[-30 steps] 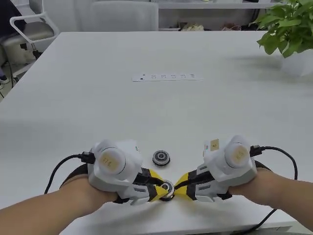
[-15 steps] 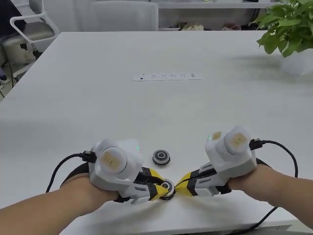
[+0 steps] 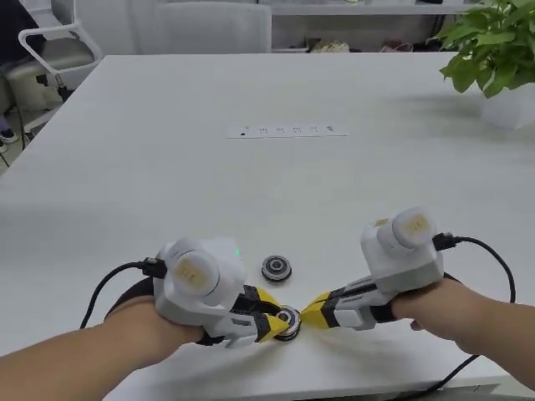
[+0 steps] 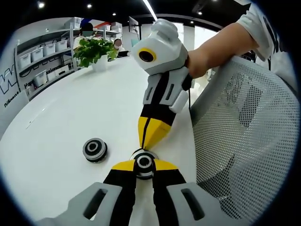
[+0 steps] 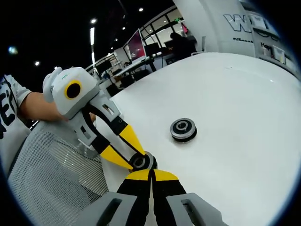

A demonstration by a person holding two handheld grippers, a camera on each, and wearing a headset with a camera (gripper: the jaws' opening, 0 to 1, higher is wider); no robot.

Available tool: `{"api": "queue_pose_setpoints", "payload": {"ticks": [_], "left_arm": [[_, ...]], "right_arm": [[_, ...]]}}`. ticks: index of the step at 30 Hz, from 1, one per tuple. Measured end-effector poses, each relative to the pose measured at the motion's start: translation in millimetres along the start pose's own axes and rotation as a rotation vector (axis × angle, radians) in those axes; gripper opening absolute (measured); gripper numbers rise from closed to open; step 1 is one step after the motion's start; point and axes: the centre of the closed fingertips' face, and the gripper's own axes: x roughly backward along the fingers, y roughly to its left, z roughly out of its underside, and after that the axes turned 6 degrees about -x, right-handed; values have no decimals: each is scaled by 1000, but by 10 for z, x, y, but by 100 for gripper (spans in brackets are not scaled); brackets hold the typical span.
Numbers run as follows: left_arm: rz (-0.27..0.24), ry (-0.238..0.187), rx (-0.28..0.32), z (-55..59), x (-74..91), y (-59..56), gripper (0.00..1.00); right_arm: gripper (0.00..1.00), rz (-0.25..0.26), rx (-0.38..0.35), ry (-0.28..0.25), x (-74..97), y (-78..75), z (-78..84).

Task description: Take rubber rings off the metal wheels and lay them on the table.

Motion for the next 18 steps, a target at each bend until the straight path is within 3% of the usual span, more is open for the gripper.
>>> {"api": "queue_pose_setpoints", "payload": {"ticks": [2, 4, 5, 13, 16, 18], "left_arm": [[-2, 1, -1, 0, -1, 4, 7], [-2, 1, 0, 0, -2, 5, 7], [-4, 2, 0, -2, -4, 5, 7], [-9, 9, -4, -1, -6, 12, 7], [-10, 12, -9, -2, -9, 11, 7], [-8, 11, -8, -6, -14, 2, 7]], "right_arm": [[0, 0, -13, 0, 6, -6, 8], [0, -33, -55, -19, 7, 43, -17], [0, -13, -46, -10, 11, 8, -4], [0, -22, -58, -14, 2, 43, -23], [0, -47, -70, -14, -17, 113, -36], [0, -100, -59, -38, -54, 238, -95]]}}
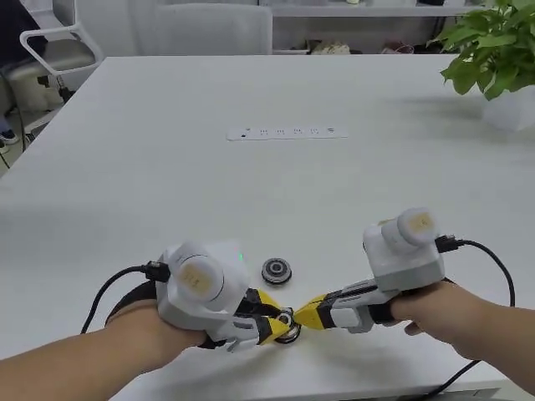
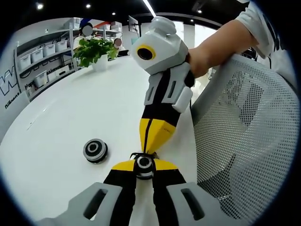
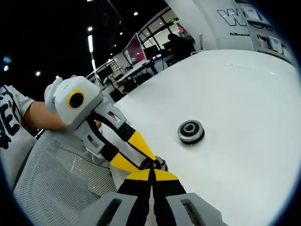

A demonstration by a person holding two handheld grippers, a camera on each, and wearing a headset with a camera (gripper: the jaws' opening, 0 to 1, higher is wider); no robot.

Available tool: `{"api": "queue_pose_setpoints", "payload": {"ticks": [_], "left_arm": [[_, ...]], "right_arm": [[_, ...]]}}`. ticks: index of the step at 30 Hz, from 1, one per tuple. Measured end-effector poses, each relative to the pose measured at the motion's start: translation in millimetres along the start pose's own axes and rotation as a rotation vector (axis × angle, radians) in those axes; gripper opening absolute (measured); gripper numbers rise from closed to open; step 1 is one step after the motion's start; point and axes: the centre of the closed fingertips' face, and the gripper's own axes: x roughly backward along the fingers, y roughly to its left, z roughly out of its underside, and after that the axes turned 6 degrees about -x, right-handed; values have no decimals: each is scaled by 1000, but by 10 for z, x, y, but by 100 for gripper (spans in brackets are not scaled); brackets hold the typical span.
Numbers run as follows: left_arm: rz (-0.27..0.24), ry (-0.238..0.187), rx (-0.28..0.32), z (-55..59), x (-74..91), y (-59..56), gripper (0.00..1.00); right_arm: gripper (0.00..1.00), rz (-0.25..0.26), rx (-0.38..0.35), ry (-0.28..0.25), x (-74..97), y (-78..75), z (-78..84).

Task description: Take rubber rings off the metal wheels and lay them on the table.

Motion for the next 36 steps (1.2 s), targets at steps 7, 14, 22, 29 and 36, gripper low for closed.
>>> {"api": "queue_pose_setpoints", "payload": {"ticks": [7, 14, 22, 29, 36], "left_arm": [[2, 1, 2, 1, -12, -5, 7], [0, -13, -2, -4, -16, -6, 7], [6, -18, 4, -21, -20, -2, 7], [18, 7, -25, -26, -17, -4, 8], [15, -1, -24, -86, 68, 29, 9]], "right_arm": [[0, -4, 68, 12, -28, 25, 13], [0, 23, 56, 12, 43, -105, 56], [0, 27, 82, 19, 45, -110, 62], [0, 19, 85, 17, 43, -98, 51], [0, 5, 70, -5, 70, -83, 3]]}}
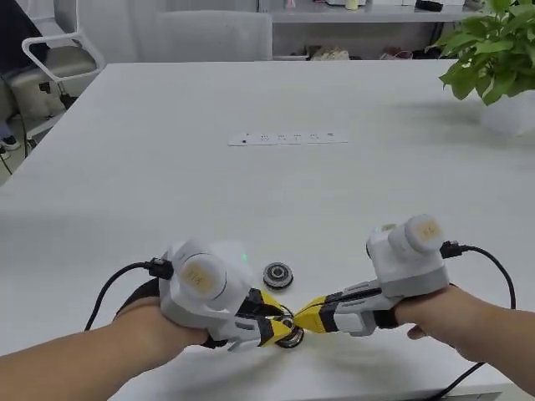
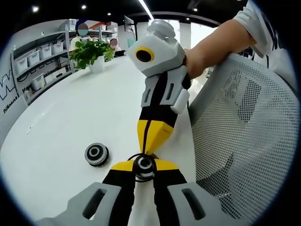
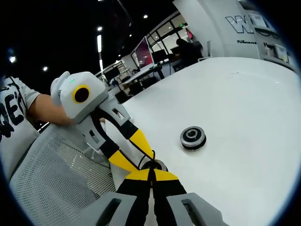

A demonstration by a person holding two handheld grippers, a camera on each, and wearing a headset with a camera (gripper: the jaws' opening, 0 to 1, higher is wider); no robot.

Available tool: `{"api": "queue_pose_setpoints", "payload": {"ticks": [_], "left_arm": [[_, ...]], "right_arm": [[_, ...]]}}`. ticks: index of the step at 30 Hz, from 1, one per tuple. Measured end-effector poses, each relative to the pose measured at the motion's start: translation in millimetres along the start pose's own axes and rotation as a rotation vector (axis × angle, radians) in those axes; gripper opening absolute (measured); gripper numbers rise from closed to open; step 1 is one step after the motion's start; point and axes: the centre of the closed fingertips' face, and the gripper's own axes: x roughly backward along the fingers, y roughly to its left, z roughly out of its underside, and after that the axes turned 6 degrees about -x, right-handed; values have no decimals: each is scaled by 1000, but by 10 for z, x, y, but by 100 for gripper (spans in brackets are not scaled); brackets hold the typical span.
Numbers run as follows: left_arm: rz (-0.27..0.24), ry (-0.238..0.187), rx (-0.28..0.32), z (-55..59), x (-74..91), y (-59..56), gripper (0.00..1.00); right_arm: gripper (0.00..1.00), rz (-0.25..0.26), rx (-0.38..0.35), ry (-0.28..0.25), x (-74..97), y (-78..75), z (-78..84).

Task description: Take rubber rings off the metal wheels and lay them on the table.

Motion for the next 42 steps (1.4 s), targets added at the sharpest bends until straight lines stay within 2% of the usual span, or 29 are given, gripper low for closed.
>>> {"api": "queue_pose_setpoints", "payload": {"ticks": [3, 12, 19, 24, 32, 35, 39, 42], "left_arm": [[-5, -14, 21, -35, 55, 22, 11], [-19, -28, 37, -98, 217, 50, 17], [-46, -72, 55, -191, 426, 74, 23], [-60, -91, 66, -208, 582, 65, 27], [-126, -141, 98, -272, 930, 158, 36], [-155, -153, 118, -259, 1050, 199, 40], [-188, -173, 143, -238, 1190, 225, 41], [-207, -161, 139, -192, 1242, 209, 43]], "right_arm": [[0, -3, -2, -12, 11, 7, -18], [0, 0, -3, -41, 49, -3, -92], [0, -3, -10, -55, 73, 8, -128], [0, -12, -11, -56, 73, 37, -150], [0, -24, -16, -69, 85, 83, -241], [0, -32, -10, -80, 101, 130, -318], [0, -38, -3, -89, 98, 166, -410], [0, -37, -4, -99, 81, 171, -472]]}}
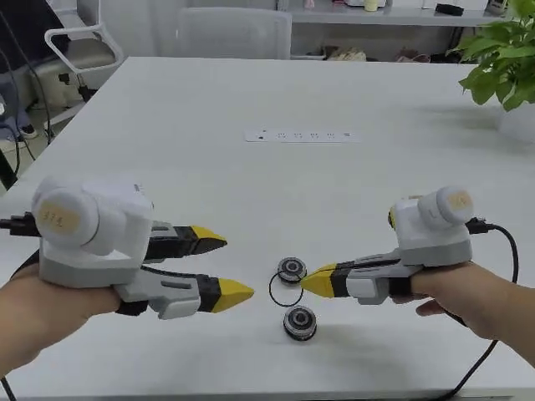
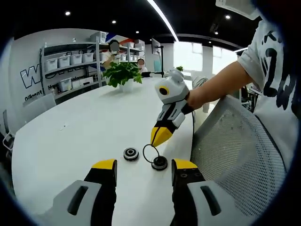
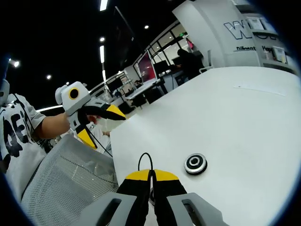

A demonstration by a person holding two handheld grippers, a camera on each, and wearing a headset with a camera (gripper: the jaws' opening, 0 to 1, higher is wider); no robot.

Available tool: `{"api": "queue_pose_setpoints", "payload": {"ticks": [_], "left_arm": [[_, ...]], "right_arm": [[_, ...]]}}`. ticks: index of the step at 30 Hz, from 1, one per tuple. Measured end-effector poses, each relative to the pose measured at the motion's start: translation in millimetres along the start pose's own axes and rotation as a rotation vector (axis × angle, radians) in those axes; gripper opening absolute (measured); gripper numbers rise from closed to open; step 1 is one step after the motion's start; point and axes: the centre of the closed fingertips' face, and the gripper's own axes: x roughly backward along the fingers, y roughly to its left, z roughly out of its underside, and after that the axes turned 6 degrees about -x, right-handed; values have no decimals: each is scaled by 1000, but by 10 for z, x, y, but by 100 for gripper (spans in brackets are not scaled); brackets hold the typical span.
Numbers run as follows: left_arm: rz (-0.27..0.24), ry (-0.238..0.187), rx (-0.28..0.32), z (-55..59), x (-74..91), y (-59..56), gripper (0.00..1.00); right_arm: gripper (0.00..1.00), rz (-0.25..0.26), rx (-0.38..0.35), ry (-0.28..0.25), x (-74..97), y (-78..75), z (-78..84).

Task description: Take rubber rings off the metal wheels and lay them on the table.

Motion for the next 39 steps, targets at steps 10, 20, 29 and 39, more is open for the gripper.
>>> {"api": "queue_pose_setpoints", "payload": {"ticks": [10, 20, 29, 39], "left_arm": [[-41, -3, 29, 117, 176, -23, 49], [-79, -32, 71, 98, 292, 33, 50], [-99, -34, 94, 158, 358, 81, 50], [-112, -26, 96, 192, 369, 135, 50]], "right_arm": [[0, -16, 14, 15, -223, 83, -63], [0, -3, 17, 45, -532, 81, -43], [0, 27, 29, 88, -747, 48, 66], [0, 70, 73, 135, -851, -29, 206]]}}
